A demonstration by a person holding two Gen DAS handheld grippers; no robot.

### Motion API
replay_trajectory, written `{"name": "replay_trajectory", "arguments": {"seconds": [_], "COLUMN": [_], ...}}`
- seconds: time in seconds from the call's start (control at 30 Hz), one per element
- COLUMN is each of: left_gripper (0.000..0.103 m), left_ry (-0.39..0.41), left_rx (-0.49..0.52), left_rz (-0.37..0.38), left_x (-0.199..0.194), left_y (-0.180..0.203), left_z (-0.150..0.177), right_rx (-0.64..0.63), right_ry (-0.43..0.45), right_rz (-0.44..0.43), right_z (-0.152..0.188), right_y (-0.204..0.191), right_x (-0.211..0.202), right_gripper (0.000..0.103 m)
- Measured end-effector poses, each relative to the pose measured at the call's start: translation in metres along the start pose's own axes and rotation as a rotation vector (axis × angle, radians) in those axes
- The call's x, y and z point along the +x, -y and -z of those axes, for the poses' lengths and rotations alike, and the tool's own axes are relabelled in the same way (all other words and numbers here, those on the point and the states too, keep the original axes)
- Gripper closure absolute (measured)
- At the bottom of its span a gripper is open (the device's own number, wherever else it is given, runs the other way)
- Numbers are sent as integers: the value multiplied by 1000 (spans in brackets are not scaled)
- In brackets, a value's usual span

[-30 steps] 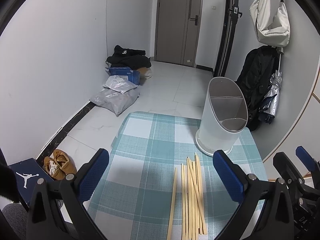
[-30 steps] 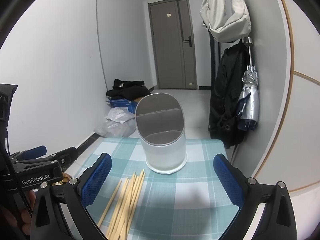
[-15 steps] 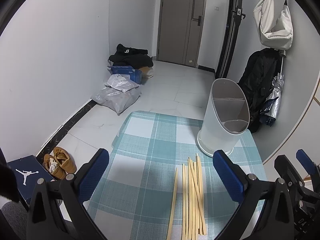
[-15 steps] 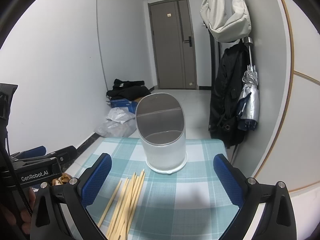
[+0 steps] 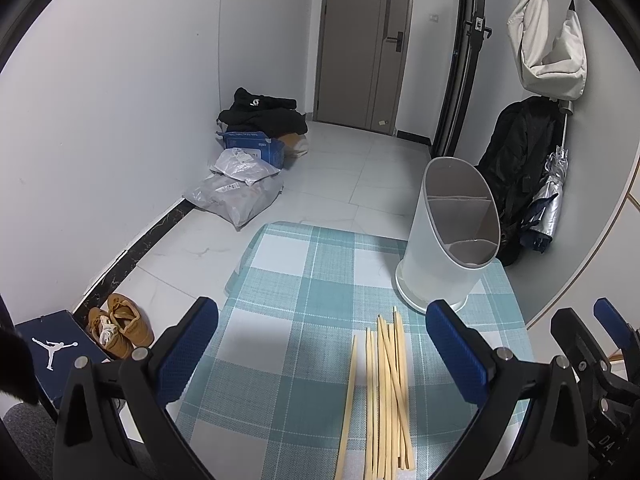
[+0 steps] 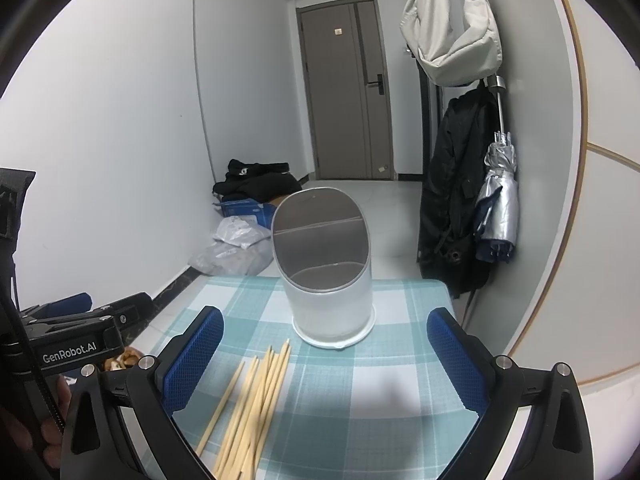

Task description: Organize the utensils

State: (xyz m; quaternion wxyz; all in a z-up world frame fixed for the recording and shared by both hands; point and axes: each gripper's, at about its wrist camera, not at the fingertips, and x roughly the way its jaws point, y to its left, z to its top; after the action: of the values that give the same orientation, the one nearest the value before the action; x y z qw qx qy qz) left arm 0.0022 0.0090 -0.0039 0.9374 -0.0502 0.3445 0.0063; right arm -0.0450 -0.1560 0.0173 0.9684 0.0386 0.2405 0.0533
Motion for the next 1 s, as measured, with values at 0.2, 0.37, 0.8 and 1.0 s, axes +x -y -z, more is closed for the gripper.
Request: {"name": "replay_trajectory", "arguments": {"seconds": [0.2, 0.37, 0.8, 1.0], "left_gripper": [1, 1, 1, 2], "left_ry": [-13, -66, -393, -454], "left_rx": [14, 5, 117, 158], "left_rz": [5, -1, 67, 64], "left_x": [2, 14, 85, 107], "left_y": [0, -10, -25, -8], "left_z": [0, 1, 39, 35], "right_rx": [3, 8, 31, 17], "right_ry": [-3, -21, -94, -129], "right_rz": [8, 14, 9, 10], "right_z": [0, -1, -6, -6], "right_y": [1, 2, 6, 4], "right_x": [0, 5, 37, 55], "right_gripper": [0, 0, 0, 0]}}
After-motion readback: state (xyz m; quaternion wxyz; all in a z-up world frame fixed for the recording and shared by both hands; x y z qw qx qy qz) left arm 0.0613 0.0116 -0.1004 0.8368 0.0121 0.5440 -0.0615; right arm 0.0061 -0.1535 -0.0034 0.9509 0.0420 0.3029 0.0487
